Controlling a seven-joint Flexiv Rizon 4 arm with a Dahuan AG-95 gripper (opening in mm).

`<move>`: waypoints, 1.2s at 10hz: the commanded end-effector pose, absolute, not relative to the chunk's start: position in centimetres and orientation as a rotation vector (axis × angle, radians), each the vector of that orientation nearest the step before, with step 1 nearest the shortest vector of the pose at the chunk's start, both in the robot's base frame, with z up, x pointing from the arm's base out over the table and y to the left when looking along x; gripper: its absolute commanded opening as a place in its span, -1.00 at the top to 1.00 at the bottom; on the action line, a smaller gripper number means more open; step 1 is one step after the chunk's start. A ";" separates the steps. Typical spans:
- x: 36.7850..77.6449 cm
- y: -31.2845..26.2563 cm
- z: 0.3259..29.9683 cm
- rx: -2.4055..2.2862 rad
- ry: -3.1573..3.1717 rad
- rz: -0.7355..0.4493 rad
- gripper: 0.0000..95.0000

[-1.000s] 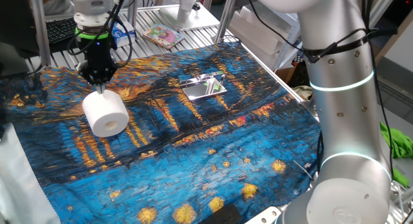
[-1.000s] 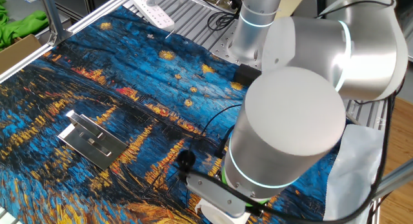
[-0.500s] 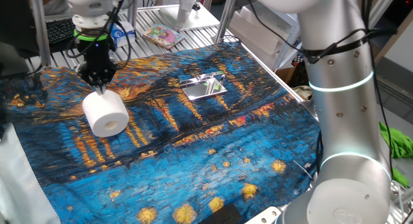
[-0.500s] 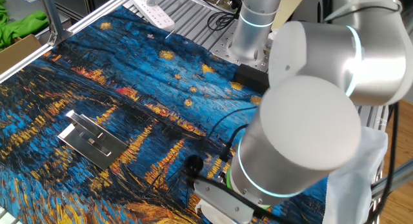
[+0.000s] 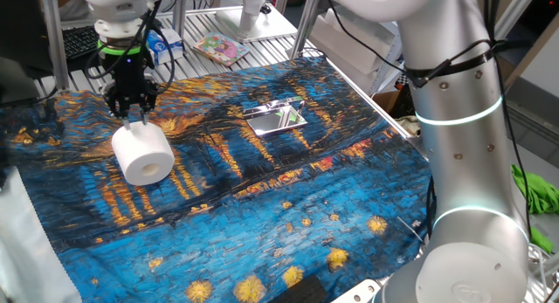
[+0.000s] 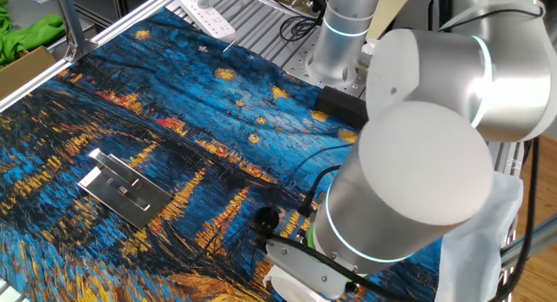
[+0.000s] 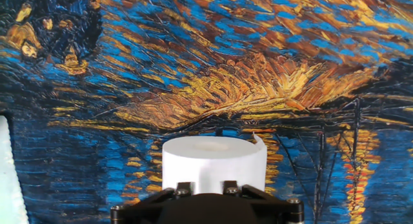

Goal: Put the toilet paper on its holder

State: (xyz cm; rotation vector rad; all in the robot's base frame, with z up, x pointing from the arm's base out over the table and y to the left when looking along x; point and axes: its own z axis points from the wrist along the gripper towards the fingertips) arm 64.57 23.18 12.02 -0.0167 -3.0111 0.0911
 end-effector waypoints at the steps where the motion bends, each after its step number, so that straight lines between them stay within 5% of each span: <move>1: 64.7 23.3 12.1 -0.023 -3.006 0.104 -1.00; 12: 62.7 22.6 11.0 0.002 -3.084 0.092 -1.00</move>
